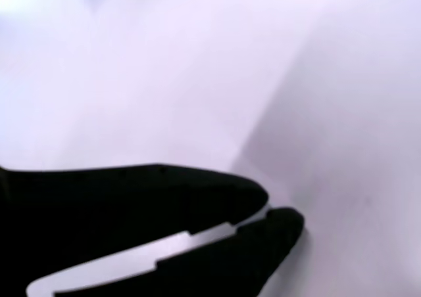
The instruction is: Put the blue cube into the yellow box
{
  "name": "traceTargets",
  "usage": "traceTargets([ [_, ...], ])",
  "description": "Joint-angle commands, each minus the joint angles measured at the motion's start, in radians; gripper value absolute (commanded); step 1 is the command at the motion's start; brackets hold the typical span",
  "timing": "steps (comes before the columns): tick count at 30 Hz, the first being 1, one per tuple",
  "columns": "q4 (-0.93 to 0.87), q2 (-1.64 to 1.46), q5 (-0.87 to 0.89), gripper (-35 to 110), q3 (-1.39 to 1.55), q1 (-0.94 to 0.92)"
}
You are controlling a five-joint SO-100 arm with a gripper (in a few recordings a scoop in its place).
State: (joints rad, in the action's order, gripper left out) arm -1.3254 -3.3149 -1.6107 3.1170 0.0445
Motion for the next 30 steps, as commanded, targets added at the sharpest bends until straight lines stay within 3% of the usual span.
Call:
traceTargets([
  [1, 0.267, 0.120, -0.052, 8, -0.037, 0.020],
  [7, 0.833, 0.469, -0.115, 23, -0.218, 0.120],
  [10, 1.032, 0.578, -0.118, 33, -0.264, 0.189],
  [15, 1.233, 0.709, -0.064, 44, -0.305, 0.311],
  [30, 1.701, 1.062, -0.071, 50, -0.276, 0.594],
])
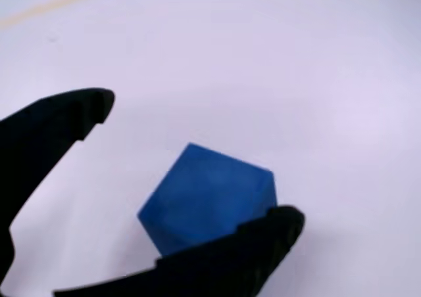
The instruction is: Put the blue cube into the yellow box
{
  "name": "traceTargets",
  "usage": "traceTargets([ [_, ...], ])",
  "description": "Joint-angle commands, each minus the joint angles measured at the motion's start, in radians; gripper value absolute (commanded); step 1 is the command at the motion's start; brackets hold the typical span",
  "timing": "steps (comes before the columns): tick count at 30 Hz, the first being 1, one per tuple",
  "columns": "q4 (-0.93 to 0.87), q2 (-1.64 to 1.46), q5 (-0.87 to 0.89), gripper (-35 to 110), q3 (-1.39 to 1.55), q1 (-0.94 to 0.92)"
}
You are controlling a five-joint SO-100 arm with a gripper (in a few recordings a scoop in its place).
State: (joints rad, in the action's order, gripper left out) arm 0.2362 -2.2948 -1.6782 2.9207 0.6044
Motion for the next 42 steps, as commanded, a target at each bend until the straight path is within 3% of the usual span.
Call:
traceTargets([
  [1, 0.167, 0.072, -0.002, 50, -0.080, 0.038],
  [4, 0.236, 0.146, -0.008, 50, -0.074, 0.046],
  [18, 0.250, 0.301, 0.028, 49, -0.109, 0.008],
  [42, 0.310, 0.505, 0.083, 45, -0.189, 0.103],
])
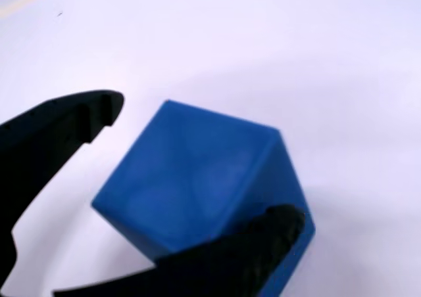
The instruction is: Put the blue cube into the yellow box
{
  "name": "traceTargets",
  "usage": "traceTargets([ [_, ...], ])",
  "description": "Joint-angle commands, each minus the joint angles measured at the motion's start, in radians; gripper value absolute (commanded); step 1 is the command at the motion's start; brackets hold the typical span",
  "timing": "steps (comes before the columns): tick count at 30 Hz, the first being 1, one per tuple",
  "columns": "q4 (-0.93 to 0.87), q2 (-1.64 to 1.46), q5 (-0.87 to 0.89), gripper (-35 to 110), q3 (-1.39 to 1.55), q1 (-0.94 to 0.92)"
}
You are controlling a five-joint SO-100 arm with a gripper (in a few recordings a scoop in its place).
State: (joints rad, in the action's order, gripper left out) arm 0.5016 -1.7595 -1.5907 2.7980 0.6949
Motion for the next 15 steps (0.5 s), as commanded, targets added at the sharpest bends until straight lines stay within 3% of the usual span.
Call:
traceTargets([
  [1, 0.044, -0.029, -0.006, 43, -0.064, 0.012],
  [15, 0.044, 0.008, 0.002, 22, -0.061, 0.011],
])
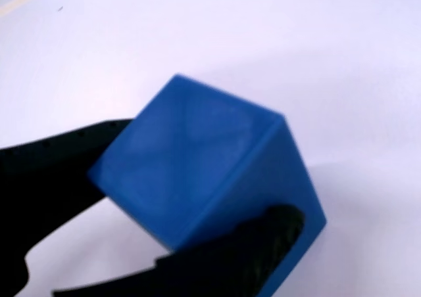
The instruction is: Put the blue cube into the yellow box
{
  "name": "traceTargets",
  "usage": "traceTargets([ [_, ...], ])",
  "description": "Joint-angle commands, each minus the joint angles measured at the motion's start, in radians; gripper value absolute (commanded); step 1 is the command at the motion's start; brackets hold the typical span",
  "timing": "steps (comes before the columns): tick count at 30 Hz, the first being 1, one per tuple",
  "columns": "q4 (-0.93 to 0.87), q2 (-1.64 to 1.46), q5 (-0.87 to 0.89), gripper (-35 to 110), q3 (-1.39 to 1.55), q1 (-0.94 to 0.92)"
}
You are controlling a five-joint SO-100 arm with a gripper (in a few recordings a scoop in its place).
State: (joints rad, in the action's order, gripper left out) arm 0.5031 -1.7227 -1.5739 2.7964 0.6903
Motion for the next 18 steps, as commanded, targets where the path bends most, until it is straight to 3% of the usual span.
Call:
traceTargets([
  [1, 0.043, -0.028, -0.018, 22, -0.060, 0.014],
  [10, 0.091, -0.020, -0.074, 18, -0.074, -0.066],
  [18, 0.110, -0.026, -0.176, 17, -0.273, -0.327],
])
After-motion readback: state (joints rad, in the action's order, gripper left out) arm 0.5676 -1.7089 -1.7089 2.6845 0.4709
